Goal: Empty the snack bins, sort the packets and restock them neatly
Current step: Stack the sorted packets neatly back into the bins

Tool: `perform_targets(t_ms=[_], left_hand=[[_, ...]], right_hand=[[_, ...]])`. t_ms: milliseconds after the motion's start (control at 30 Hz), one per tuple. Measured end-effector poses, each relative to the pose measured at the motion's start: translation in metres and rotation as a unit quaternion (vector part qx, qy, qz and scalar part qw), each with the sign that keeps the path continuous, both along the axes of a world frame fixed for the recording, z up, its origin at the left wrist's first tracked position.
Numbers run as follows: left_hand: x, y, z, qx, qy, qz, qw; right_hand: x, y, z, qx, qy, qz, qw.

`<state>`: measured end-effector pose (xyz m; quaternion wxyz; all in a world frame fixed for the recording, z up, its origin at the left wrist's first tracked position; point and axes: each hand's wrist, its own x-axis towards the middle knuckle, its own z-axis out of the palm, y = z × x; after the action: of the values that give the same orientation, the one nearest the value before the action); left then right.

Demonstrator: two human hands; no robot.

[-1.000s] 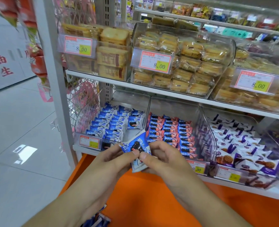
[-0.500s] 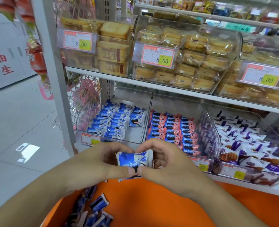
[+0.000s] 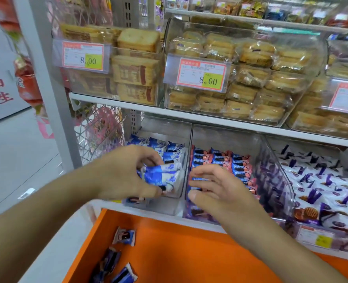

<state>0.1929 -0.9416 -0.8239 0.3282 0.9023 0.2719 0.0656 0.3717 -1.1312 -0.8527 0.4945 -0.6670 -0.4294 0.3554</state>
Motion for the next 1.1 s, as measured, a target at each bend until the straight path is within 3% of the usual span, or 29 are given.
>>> perform_targets(t_ms=[133, 233, 333, 600, 1100], left_hand=[[0.046, 0.059, -0.026, 0.104, 0.009, 0.034, 0.994], [0.083, 0.086, -0.064, 0.124, 0.022, -0.010, 0.992], [0.107, 0.100, -0.095, 0.109, 0.037, -0.055, 0.992], [0.122, 0.110, -0.126, 0.270, 0.038, -0.077, 0.959], [0.115, 0.103, -0.121, 0.290, 0.060, -0.043, 0.954]], right_hand=[[0.025, 0.008, -0.007, -0.007, -0.104, -0.029, 0.994], [0.031, 0.021, -0.010, -0.035, -0.257, 0.050, 0.964], [0.033, 0.038, -0.020, -0.068, -0.323, 0.109, 0.938], [0.039, 0.042, -0.033, -0.072, -0.346, 0.115, 0.929], [0.036, 0.041, -0.036, -0.077, -0.350, 0.111, 0.927]])
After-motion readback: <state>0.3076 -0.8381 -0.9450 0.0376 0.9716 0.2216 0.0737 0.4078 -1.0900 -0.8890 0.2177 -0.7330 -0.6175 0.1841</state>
